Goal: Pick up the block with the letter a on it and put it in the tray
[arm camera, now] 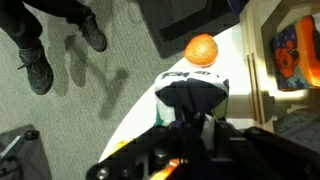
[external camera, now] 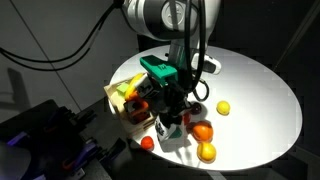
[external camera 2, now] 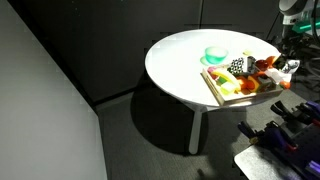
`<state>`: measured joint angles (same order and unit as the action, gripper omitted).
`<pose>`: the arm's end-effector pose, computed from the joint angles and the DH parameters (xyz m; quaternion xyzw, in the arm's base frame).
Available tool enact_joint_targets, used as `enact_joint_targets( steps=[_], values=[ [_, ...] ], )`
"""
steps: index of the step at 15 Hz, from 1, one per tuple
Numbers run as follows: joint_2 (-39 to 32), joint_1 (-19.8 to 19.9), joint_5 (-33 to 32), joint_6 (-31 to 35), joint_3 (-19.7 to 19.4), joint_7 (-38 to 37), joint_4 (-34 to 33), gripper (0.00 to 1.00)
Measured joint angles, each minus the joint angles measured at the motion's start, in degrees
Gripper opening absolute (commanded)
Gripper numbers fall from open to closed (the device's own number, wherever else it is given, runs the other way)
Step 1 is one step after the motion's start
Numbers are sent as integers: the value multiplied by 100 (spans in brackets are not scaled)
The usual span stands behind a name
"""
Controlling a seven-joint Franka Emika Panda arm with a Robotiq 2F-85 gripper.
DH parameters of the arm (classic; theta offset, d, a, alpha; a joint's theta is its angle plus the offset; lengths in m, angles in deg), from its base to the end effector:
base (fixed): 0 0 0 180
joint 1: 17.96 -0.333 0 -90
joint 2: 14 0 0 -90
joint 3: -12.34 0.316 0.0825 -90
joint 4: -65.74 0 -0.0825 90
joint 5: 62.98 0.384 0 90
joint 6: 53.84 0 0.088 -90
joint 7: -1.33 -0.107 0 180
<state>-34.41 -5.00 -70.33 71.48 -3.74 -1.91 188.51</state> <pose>0.4659 -0.2661 0.2216 0.9570 -0.2296 -0.1672 0.0593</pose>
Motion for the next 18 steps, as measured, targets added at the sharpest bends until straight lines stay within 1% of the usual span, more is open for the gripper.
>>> enact_joint_targets(
  steps=[8,18],
  values=[
    [550,-158,0,-22,71,0,81,5],
    [1298,-397,-1,-515,515,35,506,5]
  ],
)
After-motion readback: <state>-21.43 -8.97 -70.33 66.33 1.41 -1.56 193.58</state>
